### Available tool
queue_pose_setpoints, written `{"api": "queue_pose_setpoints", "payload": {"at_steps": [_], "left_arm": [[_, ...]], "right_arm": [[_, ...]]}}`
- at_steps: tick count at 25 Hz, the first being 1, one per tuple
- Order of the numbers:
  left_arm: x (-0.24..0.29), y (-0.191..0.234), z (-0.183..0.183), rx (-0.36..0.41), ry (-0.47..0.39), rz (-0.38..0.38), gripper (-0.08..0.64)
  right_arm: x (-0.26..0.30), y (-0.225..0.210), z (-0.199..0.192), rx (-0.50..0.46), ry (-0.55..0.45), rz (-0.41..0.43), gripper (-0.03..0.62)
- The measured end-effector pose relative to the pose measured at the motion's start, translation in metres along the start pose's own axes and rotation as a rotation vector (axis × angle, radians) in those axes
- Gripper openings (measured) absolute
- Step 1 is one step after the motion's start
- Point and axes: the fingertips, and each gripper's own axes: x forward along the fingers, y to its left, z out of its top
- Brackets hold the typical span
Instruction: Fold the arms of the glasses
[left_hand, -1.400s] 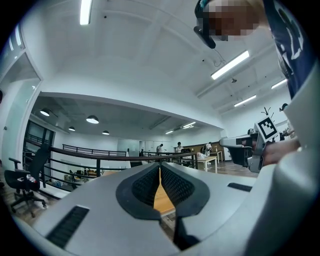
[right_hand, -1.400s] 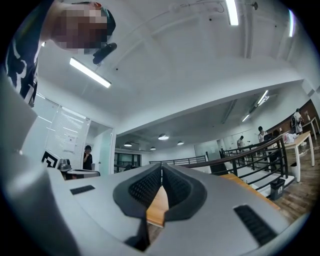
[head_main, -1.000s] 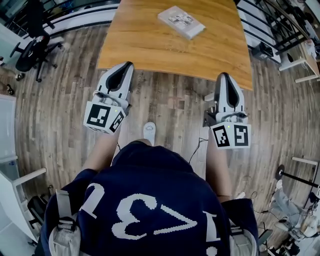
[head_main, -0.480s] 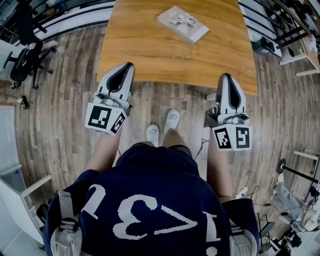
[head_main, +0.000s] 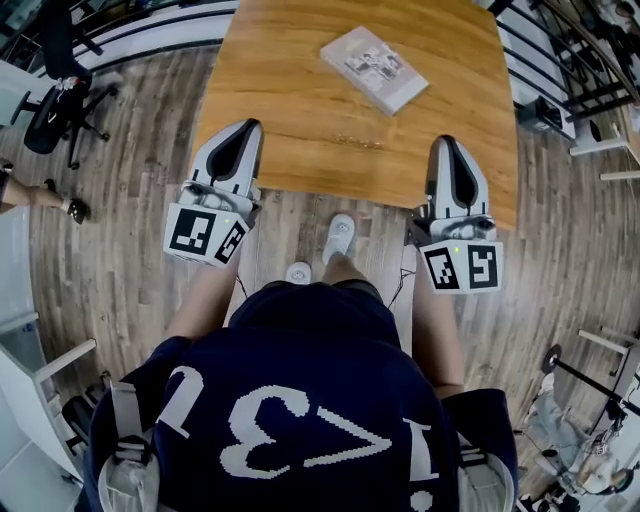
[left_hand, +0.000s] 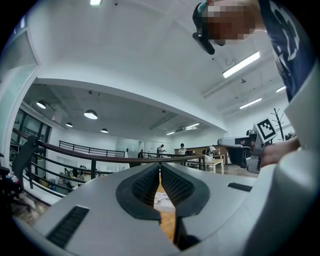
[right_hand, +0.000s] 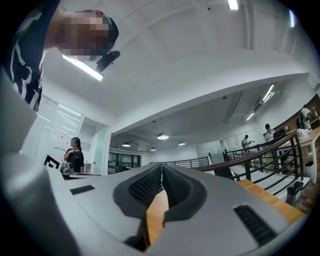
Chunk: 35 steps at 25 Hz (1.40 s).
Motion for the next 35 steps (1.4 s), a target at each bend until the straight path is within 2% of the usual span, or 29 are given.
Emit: {"api": "queue_pose_setpoints", "payload": {"at_steps": [6, 11, 14, 17, 18, 21, 24, 27, 32, 35], "left_arm": [[0.064, 0.015, 0.007, 0.019, -0.022, 0.067, 0.021], [0.106, 0.024, -0.001, 0.012, -0.023, 0.107, 0.021], [0.123, 0.027, -0.011, 0.023, 0.003, 0.108, 0.021], [0.132, 0.029, -0.029, 0.000, 0.036, 0.102, 0.021], [0.136, 0.029, -0.036, -0.017, 0.044, 0.090, 0.021], [0.145, 0.030, -0.054, -0.072, 0.070, 0.040, 0.021], [0.151, 0.032, -0.071, -0.097, 0.106, 0.002, 0.021], [0.159, 0.032, -0.087, -0.102, 0.143, -0.046, 0.021], [0.163, 0.033, -0.110, -0.106, 0.196, -0.123, 0.023], [0.163, 0.036, -0.119, -0.115, 0.219, -0.147, 0.021]], "right_arm": [[0.055, -0.045, 0.003, -0.050, 0.018, 0.101, 0.029], [0.091, -0.078, -0.023, -0.040, 0.097, 0.185, 0.029], [0.103, -0.081, -0.051, -0.062, 0.177, 0.233, 0.029], [0.108, -0.072, -0.088, -0.096, 0.296, 0.286, 0.030], [0.109, -0.068, -0.101, -0.076, 0.343, 0.300, 0.029], [0.109, -0.054, -0.136, 0.064, 0.463, 0.310, 0.031], [0.103, -0.038, -0.174, 0.080, 0.565, 0.282, 0.031], [0.092, -0.028, -0.219, 0.006, 0.675, 0.251, 0.031], [0.072, -0.013, -0.287, -0.220, 0.862, 0.275, 0.033], [0.063, -0.009, -0.318, -0.373, 0.967, 0.331, 0.100]]}}
